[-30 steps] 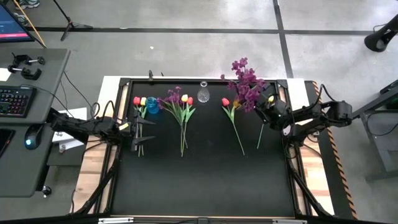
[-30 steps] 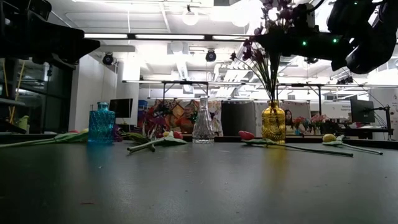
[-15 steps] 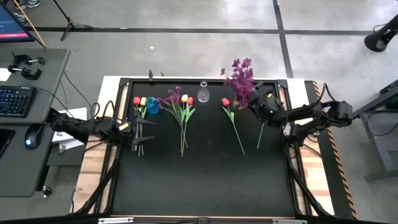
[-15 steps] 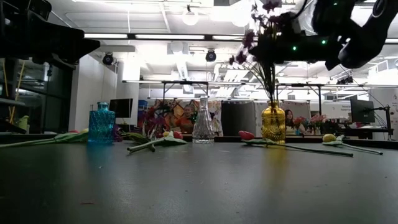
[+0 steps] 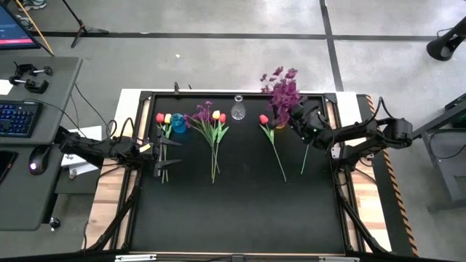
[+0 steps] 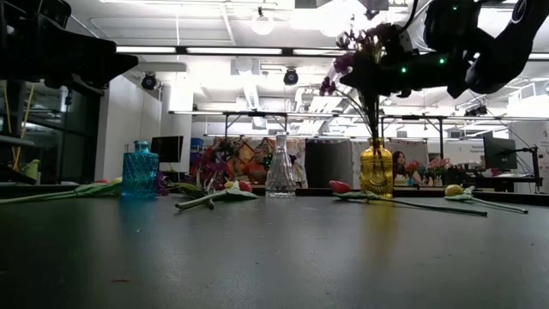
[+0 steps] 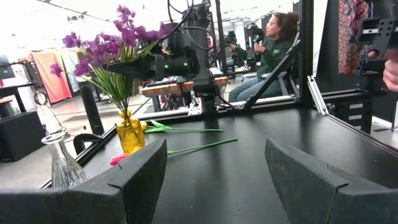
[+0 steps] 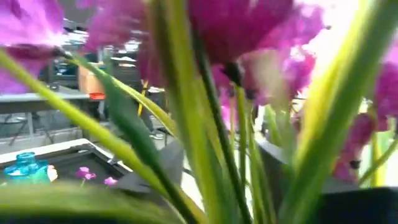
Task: Sort flowers into vase by color
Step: Put the right purple flower into the yellow vase
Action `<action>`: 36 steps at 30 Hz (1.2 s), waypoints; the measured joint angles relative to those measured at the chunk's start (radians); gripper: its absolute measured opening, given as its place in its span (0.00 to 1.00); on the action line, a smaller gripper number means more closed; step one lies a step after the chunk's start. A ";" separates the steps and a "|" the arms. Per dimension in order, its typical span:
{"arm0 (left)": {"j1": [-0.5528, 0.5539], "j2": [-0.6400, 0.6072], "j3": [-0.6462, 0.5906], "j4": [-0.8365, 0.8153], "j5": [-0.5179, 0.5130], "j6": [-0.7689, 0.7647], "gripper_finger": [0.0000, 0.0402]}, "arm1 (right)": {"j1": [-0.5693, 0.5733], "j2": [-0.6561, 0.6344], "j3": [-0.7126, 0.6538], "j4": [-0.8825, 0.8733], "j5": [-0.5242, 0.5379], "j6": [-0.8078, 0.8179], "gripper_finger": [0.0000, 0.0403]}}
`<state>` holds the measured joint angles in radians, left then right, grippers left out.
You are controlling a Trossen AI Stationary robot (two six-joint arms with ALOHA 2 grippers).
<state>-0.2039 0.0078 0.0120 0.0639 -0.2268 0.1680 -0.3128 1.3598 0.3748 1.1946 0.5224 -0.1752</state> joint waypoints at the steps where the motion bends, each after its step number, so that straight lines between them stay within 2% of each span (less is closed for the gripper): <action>1: 0.000 0.000 0.000 0.000 0.000 0.000 0.65 | 0.006 0.000 0.000 -0.002 0.008 -0.009 0.51; 5: 0.000 0.000 0.000 0.000 0.000 0.000 0.65 | 0.034 -0.001 0.000 -0.006 0.036 -0.032 0.65; 10: 0.000 0.000 0.000 0.000 0.000 0.000 0.65 | 0.061 -0.052 0.017 -0.148 0.045 -0.007 0.73; 16: 0.000 0.000 0.000 0.000 0.000 0.000 0.65 | 0.087 -0.144 0.087 -0.443 0.087 -0.013 0.74; 32: 0.000 0.000 0.000 0.000 0.000 0.000 0.65 | 0.165 -0.347 0.222 -1.012 0.168 -0.023 0.74; 36: 0.000 0.000 0.000 0.000 0.000 0.000 0.65 | 0.182 -0.388 0.251 -1.104 0.173 -0.016 0.73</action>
<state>-0.2035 0.0080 0.0116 0.0639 -0.2270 0.1680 -0.1305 0.9713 0.6262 0.0909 0.6956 -0.1913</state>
